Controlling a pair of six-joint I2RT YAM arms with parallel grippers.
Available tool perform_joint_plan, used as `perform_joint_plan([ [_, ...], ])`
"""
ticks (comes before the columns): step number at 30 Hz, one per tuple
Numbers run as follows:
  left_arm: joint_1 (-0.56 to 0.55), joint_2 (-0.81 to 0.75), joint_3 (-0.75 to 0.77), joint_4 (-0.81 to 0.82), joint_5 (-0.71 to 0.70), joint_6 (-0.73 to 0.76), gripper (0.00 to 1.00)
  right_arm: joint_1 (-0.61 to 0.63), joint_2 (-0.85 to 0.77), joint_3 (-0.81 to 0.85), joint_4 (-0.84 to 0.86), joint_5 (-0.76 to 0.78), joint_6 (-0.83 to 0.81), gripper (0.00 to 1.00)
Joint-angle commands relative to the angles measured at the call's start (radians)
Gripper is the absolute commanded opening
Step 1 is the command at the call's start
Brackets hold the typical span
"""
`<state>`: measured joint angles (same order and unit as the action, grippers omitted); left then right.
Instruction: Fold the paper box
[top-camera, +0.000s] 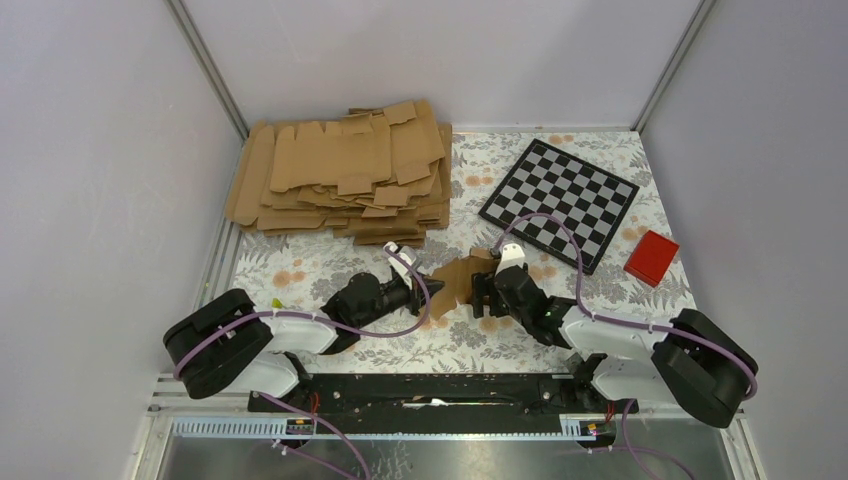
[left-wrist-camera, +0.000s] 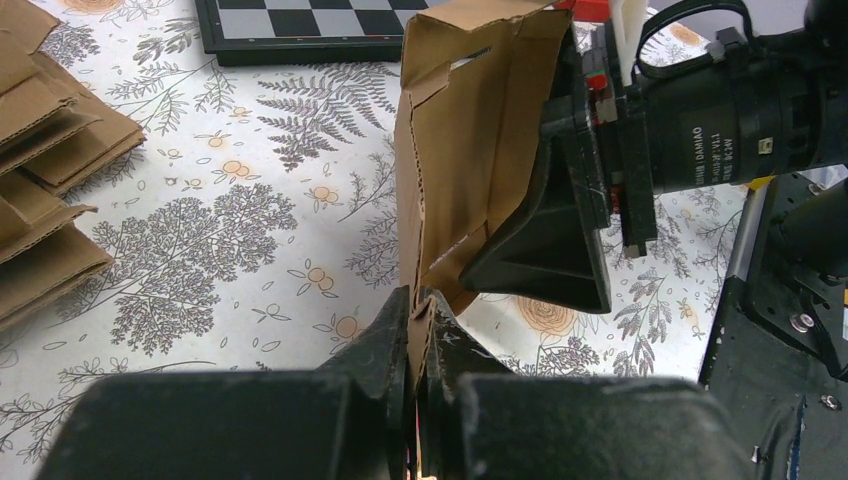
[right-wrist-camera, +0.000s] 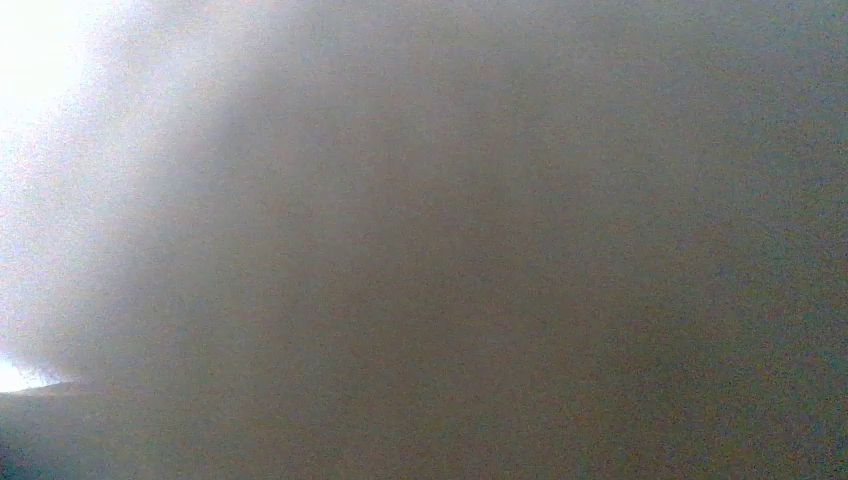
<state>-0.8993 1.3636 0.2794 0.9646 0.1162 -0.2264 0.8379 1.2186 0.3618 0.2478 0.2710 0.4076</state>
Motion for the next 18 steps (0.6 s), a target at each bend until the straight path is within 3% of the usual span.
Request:
perform_joint_plan([
  [1,-0.005,-0.006,0.022,0.008,-0.030,-0.009,0.00,0.007,-0.052,0.030,-0.092,0.089,0.086,0.89],
  [4,-0.004,-0.013,0.020,0.006,-0.042,-0.005,0.00,0.009,-0.074,0.005,-0.096,0.089,0.114,0.89],
  [10,-0.006,-0.013,0.020,0.010,-0.041,-0.004,0.00,0.008,-0.049,-0.001,-0.076,0.050,0.130,0.76],
  [18,-0.004,-0.011,0.022,0.016,-0.022,-0.006,0.00,0.013,0.004,0.015,-0.065,-0.010,0.155,0.75],
])
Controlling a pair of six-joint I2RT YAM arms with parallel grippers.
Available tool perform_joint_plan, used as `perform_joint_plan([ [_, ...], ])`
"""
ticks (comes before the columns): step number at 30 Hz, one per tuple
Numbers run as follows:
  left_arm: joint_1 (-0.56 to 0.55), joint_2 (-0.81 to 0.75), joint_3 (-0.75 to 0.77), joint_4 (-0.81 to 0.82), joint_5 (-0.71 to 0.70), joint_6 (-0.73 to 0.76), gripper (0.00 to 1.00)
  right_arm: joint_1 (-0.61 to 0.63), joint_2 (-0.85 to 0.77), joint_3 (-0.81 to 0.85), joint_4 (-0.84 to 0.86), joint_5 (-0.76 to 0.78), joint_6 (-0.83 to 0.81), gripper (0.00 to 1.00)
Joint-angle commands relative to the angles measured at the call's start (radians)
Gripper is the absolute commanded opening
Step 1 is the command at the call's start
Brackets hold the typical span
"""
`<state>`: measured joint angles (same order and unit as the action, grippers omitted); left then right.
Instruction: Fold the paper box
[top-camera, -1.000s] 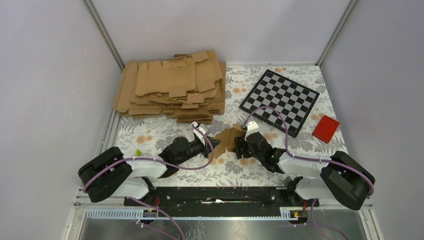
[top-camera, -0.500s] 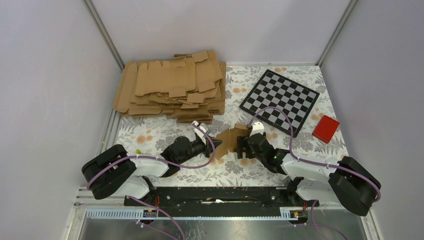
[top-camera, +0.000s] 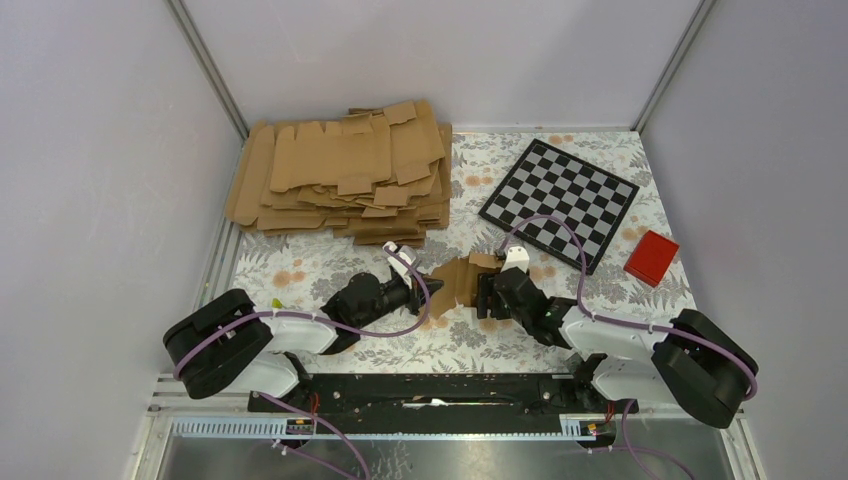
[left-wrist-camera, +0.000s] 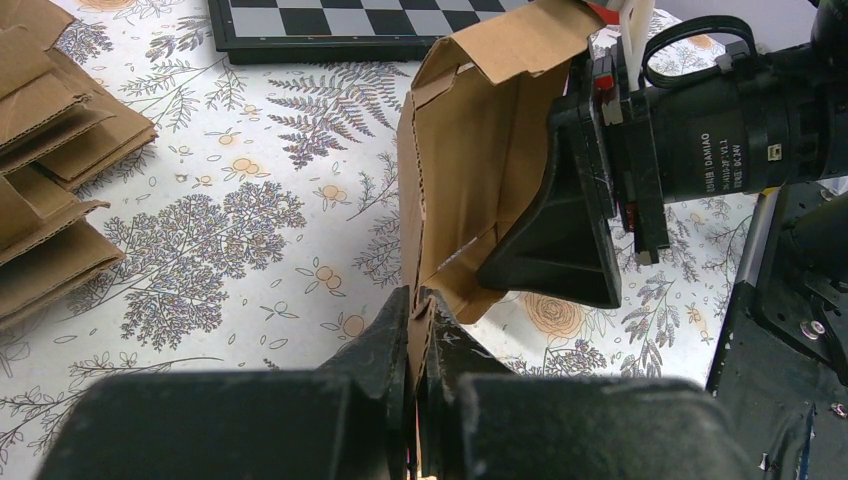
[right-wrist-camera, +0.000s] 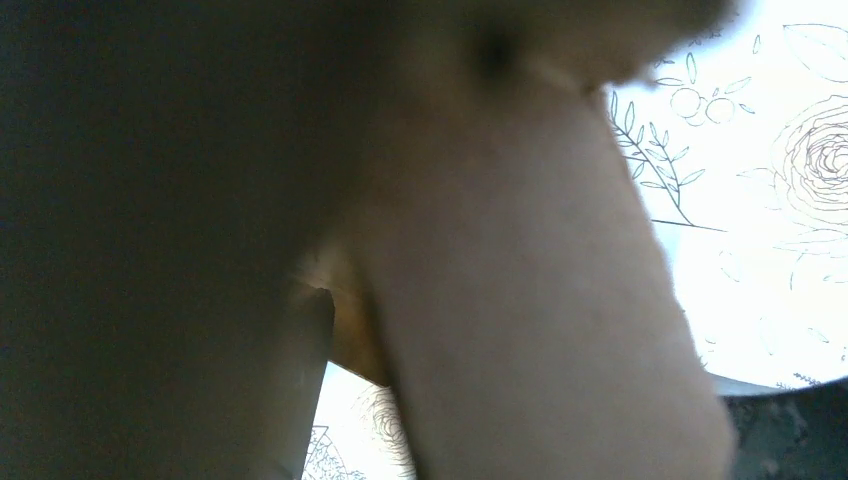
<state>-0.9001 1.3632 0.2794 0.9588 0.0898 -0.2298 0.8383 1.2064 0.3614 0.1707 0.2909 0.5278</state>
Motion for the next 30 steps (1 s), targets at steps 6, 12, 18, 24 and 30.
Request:
perform_joint_plan([
  [6,-0.004,0.017,0.024,0.075,0.128,-0.038,0.00,0.023,0.037,0.008,0.050,-0.038,0.045,0.70],
  [12,-0.004,0.080,0.028,0.176,0.239,-0.109,0.00,0.031,0.062,0.038,0.074,-0.030,0.059,0.69],
  [18,-0.003,0.090,0.032,0.168,0.232,-0.115,0.00,0.031,0.059,0.042,0.096,-0.034,0.096,0.66],
  [24,-0.004,0.102,0.035,0.179,0.223,-0.123,0.00,0.033,0.069,0.047,0.105,-0.085,0.122,0.70],
  [30,-0.004,0.095,0.035,0.156,0.205,-0.113,0.00,0.036,0.062,0.017,0.095,-0.117,0.040,0.81],
])
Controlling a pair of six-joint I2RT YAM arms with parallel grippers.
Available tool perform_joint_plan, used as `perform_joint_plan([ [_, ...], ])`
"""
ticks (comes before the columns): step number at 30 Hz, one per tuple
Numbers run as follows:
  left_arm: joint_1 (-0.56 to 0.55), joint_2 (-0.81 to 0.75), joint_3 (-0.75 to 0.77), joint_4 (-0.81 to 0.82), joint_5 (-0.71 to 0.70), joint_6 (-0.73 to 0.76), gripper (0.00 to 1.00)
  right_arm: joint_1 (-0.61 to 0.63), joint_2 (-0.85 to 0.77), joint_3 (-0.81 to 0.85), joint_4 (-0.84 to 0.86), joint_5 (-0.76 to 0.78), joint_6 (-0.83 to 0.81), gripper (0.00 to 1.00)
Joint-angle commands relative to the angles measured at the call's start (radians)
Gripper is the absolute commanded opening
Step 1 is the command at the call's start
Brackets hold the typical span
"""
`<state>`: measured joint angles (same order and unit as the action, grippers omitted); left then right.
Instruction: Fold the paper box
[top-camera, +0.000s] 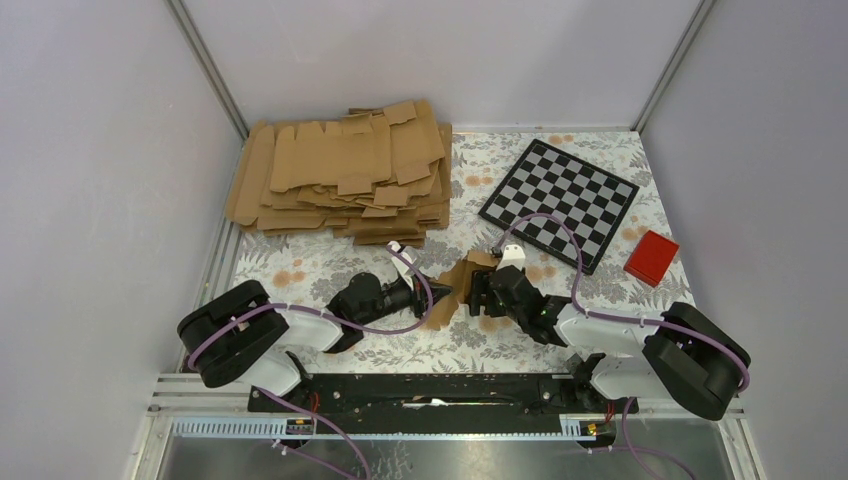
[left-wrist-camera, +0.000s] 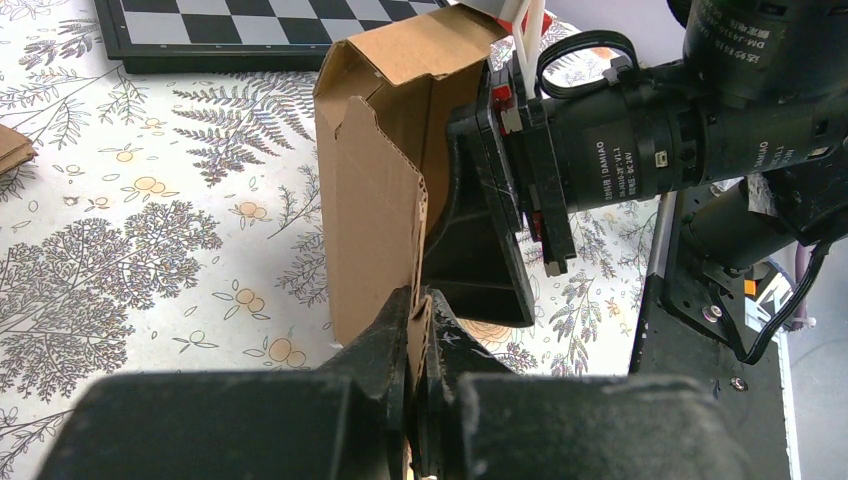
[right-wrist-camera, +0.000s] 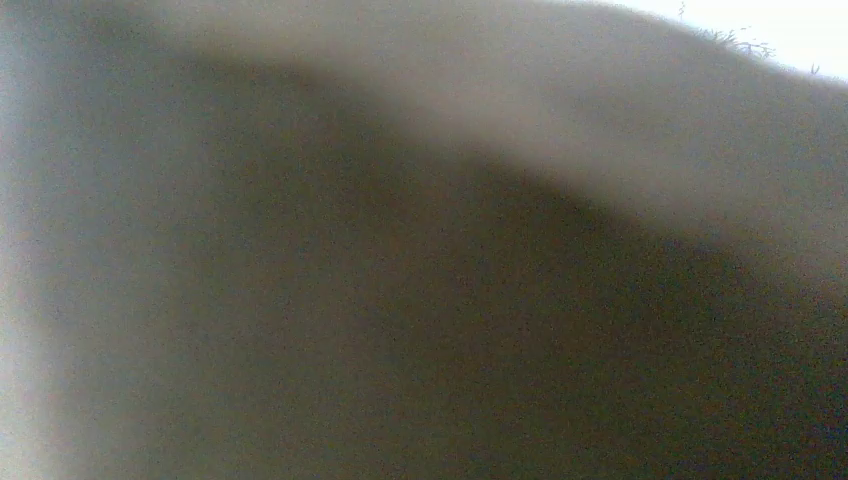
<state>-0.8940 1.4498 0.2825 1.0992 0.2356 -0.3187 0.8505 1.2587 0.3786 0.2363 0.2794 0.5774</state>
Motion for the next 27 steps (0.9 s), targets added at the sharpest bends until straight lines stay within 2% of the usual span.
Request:
perform_joint_plan([
  [1,-0.010,0.008,0.033,0.013,0.056,-0.023,0.00,0.024,0.006,-0.008,0.029,-0.107,-0.018,0.82],
  [8,-0.010,0.008,0.036,0.003,0.047,-0.019,0.00,0.031,0.026,-0.023,0.031,-0.103,-0.096,0.78],
  [15,-0.010,0.009,0.040,-0.005,0.054,-0.020,0.00,0.041,0.048,-0.018,0.034,-0.098,-0.106,0.85],
  [20,-0.010,0.006,0.043,-0.028,0.040,-0.011,0.00,0.040,-0.033,-0.040,0.054,-0.112,-0.072,0.87],
  [27,-0.010,0.013,0.055,-0.046,0.042,-0.010,0.00,0.040,-0.089,-0.077,0.095,-0.182,-0.107,0.99],
])
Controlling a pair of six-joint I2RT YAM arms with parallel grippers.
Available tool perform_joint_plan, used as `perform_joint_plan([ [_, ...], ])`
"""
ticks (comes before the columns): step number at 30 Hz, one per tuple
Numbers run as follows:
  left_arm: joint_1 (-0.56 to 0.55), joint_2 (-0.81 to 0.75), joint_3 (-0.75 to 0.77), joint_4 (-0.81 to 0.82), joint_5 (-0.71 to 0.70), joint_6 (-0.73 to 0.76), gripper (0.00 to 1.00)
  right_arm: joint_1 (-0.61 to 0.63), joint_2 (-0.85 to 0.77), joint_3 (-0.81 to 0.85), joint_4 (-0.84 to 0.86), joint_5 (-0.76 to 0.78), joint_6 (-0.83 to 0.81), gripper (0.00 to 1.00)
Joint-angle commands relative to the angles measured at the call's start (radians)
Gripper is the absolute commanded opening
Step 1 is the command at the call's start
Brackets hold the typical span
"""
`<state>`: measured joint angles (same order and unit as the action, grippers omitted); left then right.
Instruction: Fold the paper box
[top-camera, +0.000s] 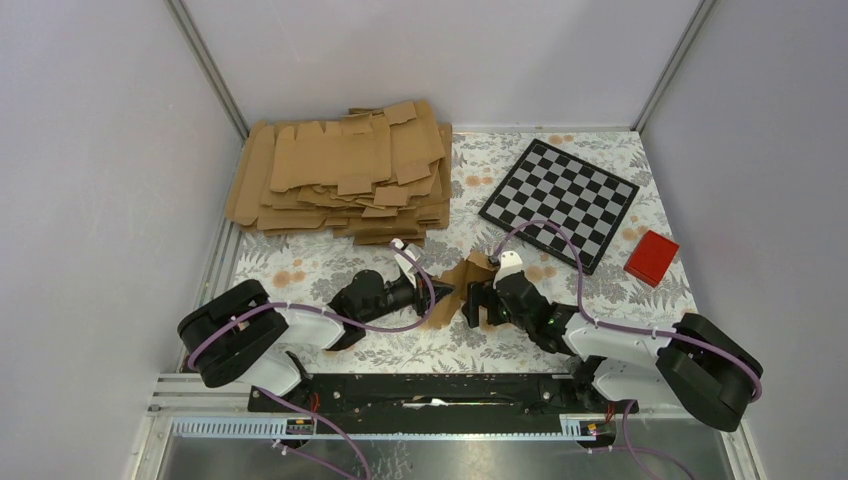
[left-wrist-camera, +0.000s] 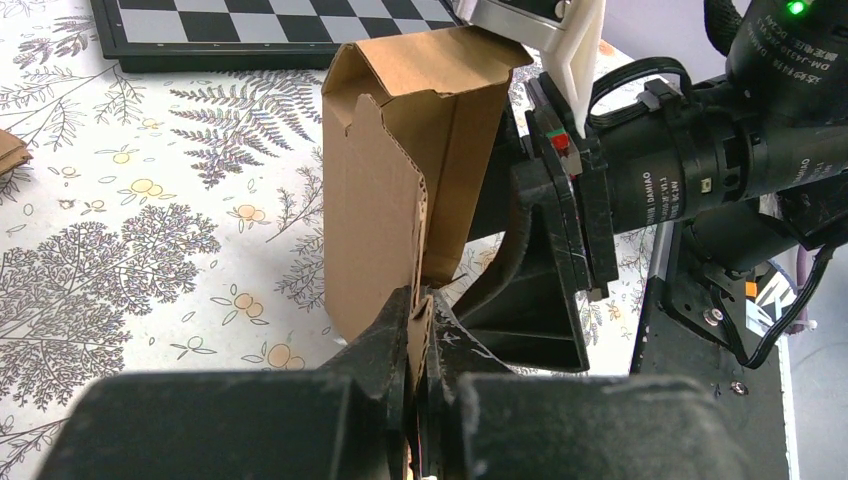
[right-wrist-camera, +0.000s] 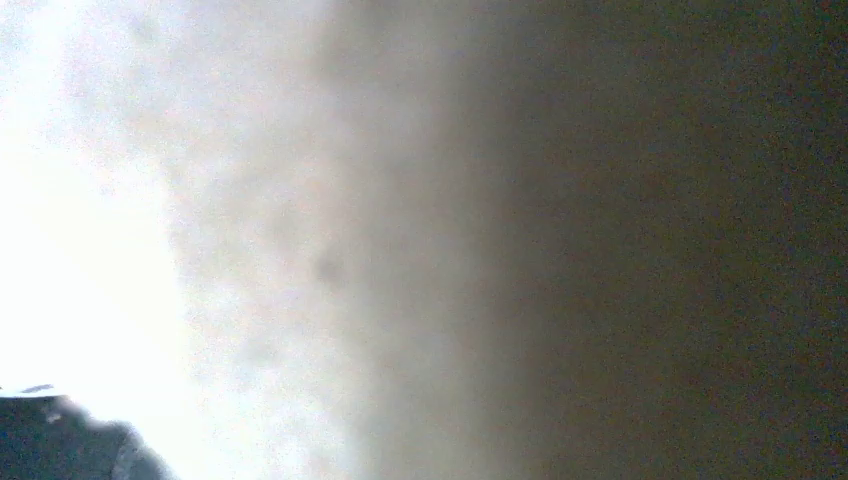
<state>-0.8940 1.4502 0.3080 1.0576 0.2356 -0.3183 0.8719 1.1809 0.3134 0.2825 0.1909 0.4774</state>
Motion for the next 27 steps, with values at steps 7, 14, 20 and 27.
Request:
perform_joint_plan([
  [7,-0.010,0.009,0.028,-0.010,0.040,-0.007,0.00,0.019,0.034,0.011,0.000,-0.004,0.009,0.79],
  [14,-0.010,0.012,0.032,-0.019,0.043,-0.005,0.00,0.018,0.052,0.020,-0.013,0.144,0.071,0.62],
  [20,-0.010,0.021,0.040,-0.027,0.051,-0.003,0.00,0.018,0.097,0.036,-0.025,0.187,0.111,0.55],
  [27,-0.010,0.032,0.048,-0.033,0.063,-0.005,0.00,0.018,0.123,0.048,-0.031,0.222,0.124,0.47],
])
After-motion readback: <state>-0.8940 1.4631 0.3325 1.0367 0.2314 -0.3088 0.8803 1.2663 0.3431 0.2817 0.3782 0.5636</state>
